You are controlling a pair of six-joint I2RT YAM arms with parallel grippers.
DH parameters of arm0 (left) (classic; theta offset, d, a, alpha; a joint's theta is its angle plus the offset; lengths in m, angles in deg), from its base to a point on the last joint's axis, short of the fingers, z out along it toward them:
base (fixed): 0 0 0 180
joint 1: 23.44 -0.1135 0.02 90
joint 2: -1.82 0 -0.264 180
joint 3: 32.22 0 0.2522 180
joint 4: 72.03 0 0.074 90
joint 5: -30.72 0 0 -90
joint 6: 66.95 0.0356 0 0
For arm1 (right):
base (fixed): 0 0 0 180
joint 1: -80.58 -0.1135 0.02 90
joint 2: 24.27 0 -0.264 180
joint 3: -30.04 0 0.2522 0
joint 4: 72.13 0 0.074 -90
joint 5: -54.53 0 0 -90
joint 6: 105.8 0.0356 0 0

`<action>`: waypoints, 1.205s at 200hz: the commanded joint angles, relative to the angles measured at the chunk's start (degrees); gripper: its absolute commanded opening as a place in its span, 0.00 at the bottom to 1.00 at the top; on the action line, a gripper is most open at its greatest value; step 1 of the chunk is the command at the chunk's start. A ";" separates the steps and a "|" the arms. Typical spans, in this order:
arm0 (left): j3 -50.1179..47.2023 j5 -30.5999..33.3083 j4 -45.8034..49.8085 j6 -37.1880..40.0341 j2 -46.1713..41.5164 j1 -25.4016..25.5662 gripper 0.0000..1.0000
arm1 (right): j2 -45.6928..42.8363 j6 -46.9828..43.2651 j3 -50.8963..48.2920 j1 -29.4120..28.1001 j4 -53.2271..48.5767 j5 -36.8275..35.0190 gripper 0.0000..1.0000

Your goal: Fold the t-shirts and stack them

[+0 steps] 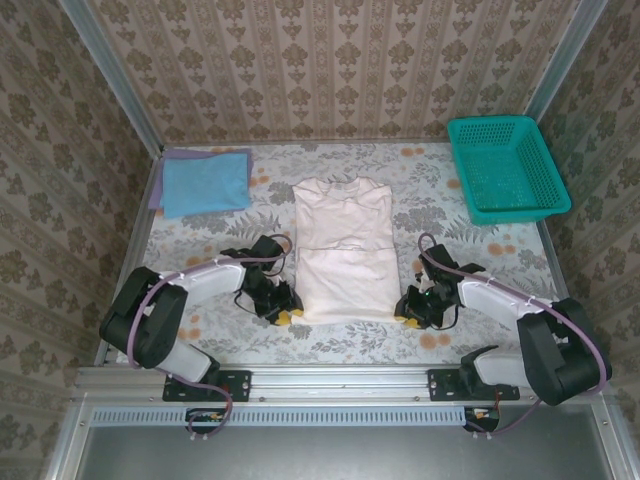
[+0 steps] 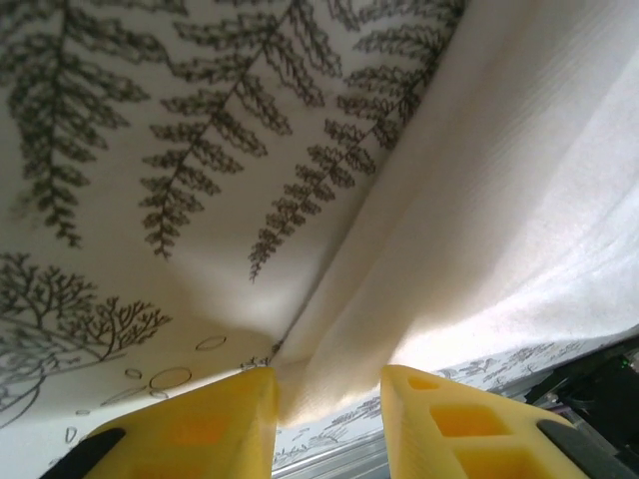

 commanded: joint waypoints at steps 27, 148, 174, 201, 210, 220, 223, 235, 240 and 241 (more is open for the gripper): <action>-0.44 0.12 -1.88 -1.11 2.15 0.25 0.28 | 0.42 0.61 -0.55 -0.30 1.06 -1.59 0.17; -0.65 6.25 11.58 6.14 -4.80 2.43 0.00 | -8.22 0.85 -5.29 -5.20 -4.83 0.83 0.00; -1.63 4.82 12.60 5.27 -8.77 3.79 0.00 | -13.47 3.56 -6.31 -9.07 -8.14 1.73 0.00; -1.67 3.14 14.69 5.15 -11.61 4.99 0.00 | -19.71 8.20 -7.69 -12.08 -10.16 2.16 0.00; -1.43 2.94 16.02 5.55 -12.37 5.00 0.00 | -22.02 9.50 -7.83 -12.32 -11.25 1.72 0.00; -1.15 2.58 17.13 5.83 -13.32 5.00 0.00 | -24.34 10.71 -7.75 -12.37 -12.41 1.51 0.00; -1.14 2.48 17.42 5.84 -13.62 5.00 0.00 | -24.99 11.00 -7.76 -12.37 -12.65 1.48 0.00; -1.14 1.63 18.01 5.47 -14.93 5.00 0.00 | -26.95 12.27 -7.57 -12.42 -13.62 1.72 0.00; -1.14 1.22 18.09 5.18 -15.45 5.00 0.00 | -27.61 12.73 -7.44 -12.45 -13.89 1.84 0.00; -1.14 1.15 18.10 5.13 -15.56 5.00 0.00 | -27.78 12.78 -7.42 -12.50 -13.98 1.87 0.00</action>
